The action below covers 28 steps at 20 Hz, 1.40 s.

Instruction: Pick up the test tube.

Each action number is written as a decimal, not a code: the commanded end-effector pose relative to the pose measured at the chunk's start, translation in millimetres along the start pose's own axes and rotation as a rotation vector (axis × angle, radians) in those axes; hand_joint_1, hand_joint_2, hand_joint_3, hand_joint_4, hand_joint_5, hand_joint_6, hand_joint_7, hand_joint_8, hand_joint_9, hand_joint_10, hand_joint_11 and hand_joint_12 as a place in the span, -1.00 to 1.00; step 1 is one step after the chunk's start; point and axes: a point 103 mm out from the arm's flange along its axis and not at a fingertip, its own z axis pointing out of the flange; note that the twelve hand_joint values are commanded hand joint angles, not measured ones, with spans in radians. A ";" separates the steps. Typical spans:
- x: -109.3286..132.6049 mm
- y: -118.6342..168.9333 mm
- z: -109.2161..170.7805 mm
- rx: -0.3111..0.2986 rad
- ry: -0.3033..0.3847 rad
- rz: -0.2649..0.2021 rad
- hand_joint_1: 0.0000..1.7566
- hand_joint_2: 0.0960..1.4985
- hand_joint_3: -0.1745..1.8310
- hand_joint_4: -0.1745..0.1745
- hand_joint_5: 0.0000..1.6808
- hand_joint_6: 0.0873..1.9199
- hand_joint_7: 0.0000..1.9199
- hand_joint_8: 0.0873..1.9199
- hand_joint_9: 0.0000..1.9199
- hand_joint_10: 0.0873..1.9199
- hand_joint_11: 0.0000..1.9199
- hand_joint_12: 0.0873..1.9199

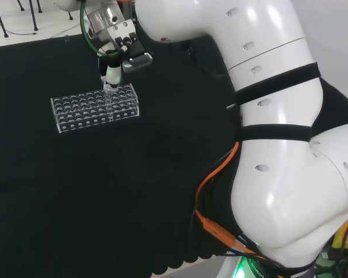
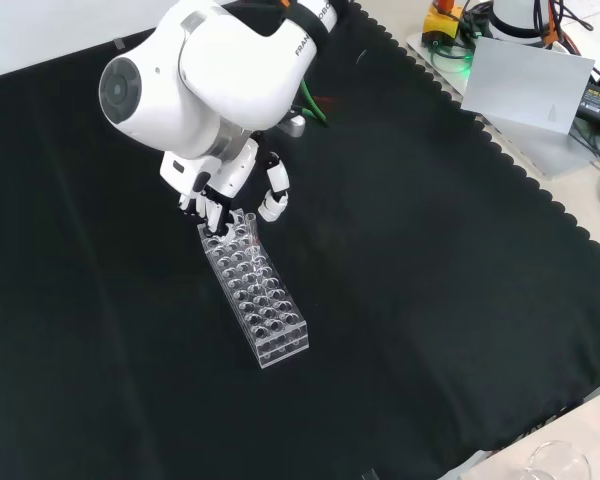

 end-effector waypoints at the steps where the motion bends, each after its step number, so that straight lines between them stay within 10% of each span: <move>1: 3.4 -7.8 -7.2 -0.021 0.083 0.048 0.12 -0.25 -0.05 -0.82 -0.35 -0.18 -0.11 -0.17 -0.29 -0.15 -0.74 0.57; 18: 29.3 -3.1 -0.5 -0.044 0.084 0.047 0.19 -0.29 -0.02 -0.92 -0.30 -0.12 0.02 -0.18 -0.19 -0.18 -0.69 0.55; 28: 27.9 -6.6 -10.6 -0.260 0.199 0.201 0.38 -0.09 -0.31 -1.00 0.49 -0.40 0.69 -0.35 0.44 -0.31 -0.21 0.32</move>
